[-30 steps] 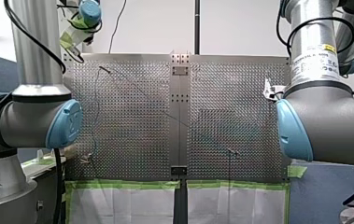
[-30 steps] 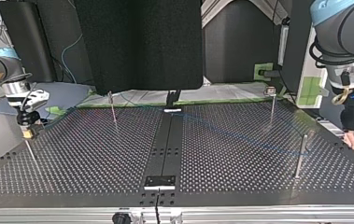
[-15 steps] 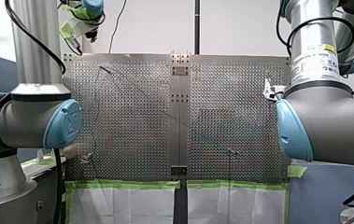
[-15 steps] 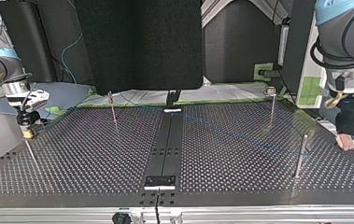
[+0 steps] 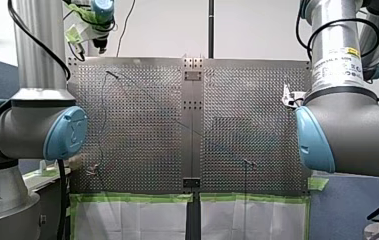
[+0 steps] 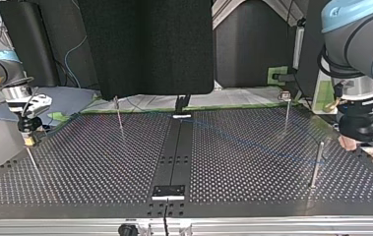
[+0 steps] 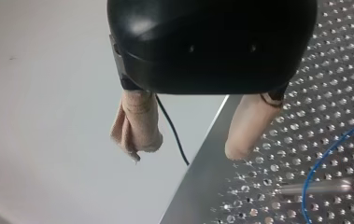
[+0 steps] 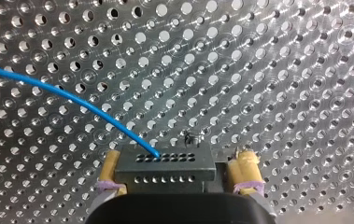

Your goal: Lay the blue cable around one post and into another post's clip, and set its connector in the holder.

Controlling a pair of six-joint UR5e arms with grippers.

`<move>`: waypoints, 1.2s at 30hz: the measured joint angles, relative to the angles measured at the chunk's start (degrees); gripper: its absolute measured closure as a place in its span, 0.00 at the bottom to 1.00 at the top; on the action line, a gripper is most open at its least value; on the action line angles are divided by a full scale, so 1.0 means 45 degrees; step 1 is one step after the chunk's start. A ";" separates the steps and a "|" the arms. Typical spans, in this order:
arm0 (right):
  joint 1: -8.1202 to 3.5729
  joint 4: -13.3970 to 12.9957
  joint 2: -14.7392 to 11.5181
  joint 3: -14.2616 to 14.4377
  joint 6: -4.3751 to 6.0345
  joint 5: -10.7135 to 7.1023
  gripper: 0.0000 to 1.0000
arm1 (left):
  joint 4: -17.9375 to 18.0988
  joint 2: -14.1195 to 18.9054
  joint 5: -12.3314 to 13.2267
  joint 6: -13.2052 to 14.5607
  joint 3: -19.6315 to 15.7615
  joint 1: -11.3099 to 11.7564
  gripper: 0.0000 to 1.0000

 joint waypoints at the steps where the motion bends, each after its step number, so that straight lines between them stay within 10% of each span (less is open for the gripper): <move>1: 0.0000 -0.0001 0.0000 0.0000 0.0001 0.0001 0.00 | 0.0008 -0.0035 -0.0004 0.0078 -0.0003 -0.0015 0.01; 36: 0.0000 0.0000 0.0000 0.0001 0.0000 0.0000 0.00 | 0.0297 -0.0188 0.0010 0.3781 -0.0009 -0.0274 0.01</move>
